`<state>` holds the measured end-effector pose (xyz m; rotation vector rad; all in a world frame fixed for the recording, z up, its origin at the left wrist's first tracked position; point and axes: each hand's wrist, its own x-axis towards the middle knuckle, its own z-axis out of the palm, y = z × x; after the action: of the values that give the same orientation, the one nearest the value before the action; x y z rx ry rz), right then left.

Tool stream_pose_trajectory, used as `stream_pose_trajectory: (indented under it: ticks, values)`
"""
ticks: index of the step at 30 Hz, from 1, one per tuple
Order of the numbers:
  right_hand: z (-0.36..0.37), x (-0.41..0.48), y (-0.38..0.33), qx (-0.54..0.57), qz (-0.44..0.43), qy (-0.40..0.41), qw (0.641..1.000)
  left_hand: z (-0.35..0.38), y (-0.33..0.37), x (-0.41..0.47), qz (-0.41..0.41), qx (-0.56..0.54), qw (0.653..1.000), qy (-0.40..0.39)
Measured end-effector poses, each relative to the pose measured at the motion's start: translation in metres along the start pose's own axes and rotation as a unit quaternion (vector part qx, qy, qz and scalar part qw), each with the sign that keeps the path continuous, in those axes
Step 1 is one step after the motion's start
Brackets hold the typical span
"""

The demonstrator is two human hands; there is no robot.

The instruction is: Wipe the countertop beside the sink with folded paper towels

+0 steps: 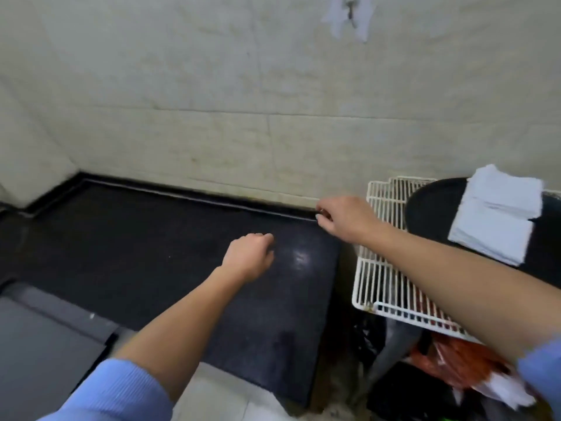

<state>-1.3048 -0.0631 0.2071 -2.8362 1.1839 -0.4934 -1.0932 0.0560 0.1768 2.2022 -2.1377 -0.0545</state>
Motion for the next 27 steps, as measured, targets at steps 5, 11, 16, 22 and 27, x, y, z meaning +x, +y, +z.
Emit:
stream_pose_trajectory:
  ticks: [5,11,16,22,27]
  values:
    - [0.028,0.041,-0.116,0.0,-0.114,-0.025,0.993,-0.015,-0.094,-0.087,-0.106,0.002,0.994,0.03]
    - [0.08,0.102,-0.289,0.003,-0.216,-0.057,0.975,-0.03,-0.233,-0.201,-0.219,0.025,0.974,0.045]
    - [0.122,0.139,-0.456,0.023,-0.287,-0.073,0.955,-0.05,-0.364,-0.304,-0.309,0.04,0.95,0.035]
    - [0.151,0.177,-0.617,0.043,-0.382,-0.079,0.92,-0.066,-0.484,-0.403,-0.398,0.038,0.916,0.039]
    - [0.192,0.213,-0.714,0.024,-0.447,-0.091,0.89,-0.049,-0.549,-0.454,-0.465,0.015,0.884,0.04]
